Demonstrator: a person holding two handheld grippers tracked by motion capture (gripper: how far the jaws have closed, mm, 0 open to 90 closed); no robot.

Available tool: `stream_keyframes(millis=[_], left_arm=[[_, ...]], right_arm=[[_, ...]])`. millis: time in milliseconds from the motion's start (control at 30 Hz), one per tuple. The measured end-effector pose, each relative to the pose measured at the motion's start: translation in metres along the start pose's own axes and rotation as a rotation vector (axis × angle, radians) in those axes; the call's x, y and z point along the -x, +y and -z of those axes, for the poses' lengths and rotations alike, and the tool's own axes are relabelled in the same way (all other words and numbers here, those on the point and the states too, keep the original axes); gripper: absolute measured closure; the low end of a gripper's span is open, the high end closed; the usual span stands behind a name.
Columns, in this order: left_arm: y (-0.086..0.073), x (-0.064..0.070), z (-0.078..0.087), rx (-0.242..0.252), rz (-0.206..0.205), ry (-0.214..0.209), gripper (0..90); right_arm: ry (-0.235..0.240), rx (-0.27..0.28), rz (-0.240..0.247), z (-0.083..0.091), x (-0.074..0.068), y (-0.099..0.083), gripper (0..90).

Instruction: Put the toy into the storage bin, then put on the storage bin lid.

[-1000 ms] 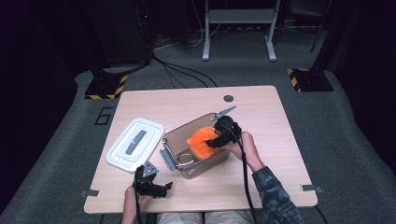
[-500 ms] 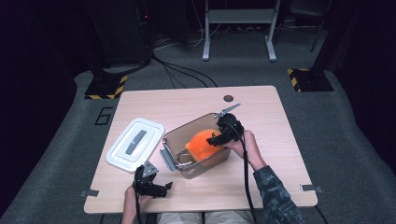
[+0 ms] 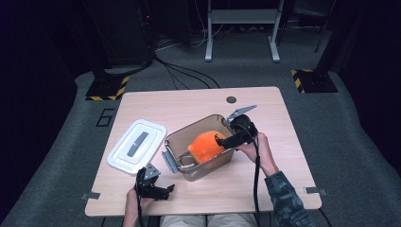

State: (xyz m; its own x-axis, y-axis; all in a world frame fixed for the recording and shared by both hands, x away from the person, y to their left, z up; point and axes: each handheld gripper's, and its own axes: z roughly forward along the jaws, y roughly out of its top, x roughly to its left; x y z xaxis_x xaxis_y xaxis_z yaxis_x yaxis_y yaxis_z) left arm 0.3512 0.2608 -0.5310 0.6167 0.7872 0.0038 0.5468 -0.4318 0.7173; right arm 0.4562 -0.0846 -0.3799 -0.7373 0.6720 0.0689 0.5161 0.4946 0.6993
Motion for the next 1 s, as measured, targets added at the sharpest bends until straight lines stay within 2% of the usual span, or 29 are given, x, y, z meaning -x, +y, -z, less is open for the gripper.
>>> stream_keyframes(millis=[267,467,733,1000], left_arm=[[0.000,0.000,0.000,0.000,0.001,0.000,1.4],[0.000,0.000,0.000,0.000,0.001,0.000,1.4],[0.000,0.000,0.000,0.000,0.000,0.000,1.4],[0.000,0.000,0.000,-0.003,0.003,0.002,1.4]], right_arm=[[-0.048,0.069,0.009,0.028,-0.002,-0.016,10.3],[-0.122,0.126,0.007,0.046,0.001,-0.039,5.9],[-0.204,0.165,-0.047,0.059,0.011,-0.084,3.7],[-0.282,0.162,-0.104,0.058,0.022,-0.125,2.1]])
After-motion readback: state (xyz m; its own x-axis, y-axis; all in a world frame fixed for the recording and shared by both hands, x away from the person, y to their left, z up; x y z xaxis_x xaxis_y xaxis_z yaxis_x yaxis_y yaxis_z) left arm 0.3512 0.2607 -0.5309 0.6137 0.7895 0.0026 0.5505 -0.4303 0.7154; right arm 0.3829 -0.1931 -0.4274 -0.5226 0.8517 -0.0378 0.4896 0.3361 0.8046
